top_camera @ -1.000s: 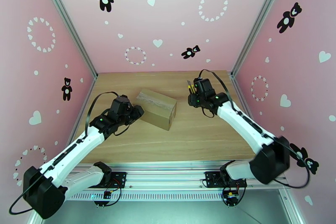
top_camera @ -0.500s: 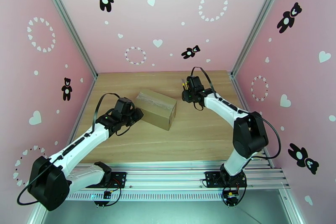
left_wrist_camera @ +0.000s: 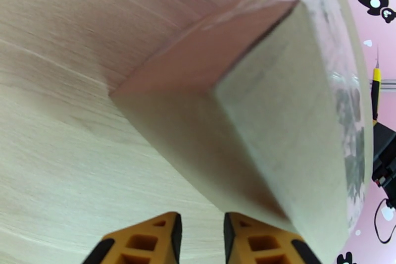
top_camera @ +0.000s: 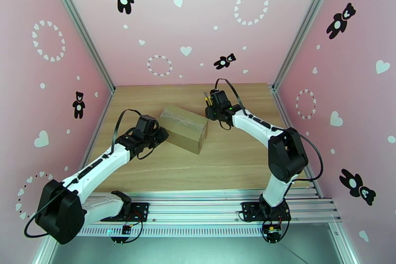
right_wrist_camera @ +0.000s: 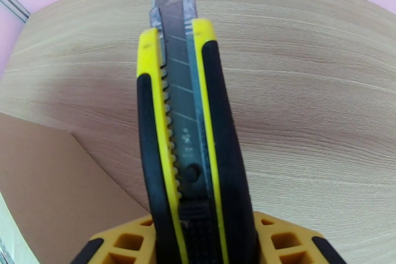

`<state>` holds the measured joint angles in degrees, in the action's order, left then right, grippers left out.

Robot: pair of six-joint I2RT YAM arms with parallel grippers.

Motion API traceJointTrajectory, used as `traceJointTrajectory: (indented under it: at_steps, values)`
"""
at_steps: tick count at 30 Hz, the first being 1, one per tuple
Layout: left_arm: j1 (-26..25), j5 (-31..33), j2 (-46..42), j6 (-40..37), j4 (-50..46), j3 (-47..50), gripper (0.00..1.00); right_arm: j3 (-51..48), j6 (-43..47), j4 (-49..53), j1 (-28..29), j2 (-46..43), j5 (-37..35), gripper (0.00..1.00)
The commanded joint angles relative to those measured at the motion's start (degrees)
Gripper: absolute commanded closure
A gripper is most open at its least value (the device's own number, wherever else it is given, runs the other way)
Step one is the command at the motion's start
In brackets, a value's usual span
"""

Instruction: Unpack the express box

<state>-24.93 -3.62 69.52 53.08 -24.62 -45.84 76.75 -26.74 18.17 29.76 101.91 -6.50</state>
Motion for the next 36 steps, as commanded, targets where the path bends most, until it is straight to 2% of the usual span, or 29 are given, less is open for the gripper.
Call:
traceJointTrajectory:
  at_steps: [1,13,21,24,26,27,36]
  values:
    - [0.7,0.3,0.7,-1.4,1.2,0.1,0.69,-2.0,-1.7,-1.3,1.0,-2.5,-0.5,1.0]
    - [1.4,2.4,-1.3,-3.6,-2.6,-2.7,0.7,-8.5,-7.0,-1.3,3.5,-7.9,-0.8,1.0]
    - [1.4,1.4,-5.0,-5.2,-6.4,-5.9,0.69,-9.0,-5.6,5.4,2.7,-14.4,-5.8,1.0]
    - [1.4,0.5,-7.2,-5.5,-9.1,-9.7,0.6,-10.4,-5.4,7.2,1.8,-17.9,-6.2,1.0]
    - [1.4,0.2,-8.4,-4.4,-11.3,-13.1,0.45,-11.1,-5.0,8.9,1.4,-20.0,-6.1,1.0]
    - [1.3,0.2,-8.6,-3.7,-11.9,-14.8,0.41,-11.5,-4.8,9.8,1.5,-20.9,-6.2,1.0]
    - [-0.3,1.4,-7.2,3.3,-13.8,-30.4,0.35,-18.7,-5.7,15.9,1.8,-29.2,-3.6,1.0]
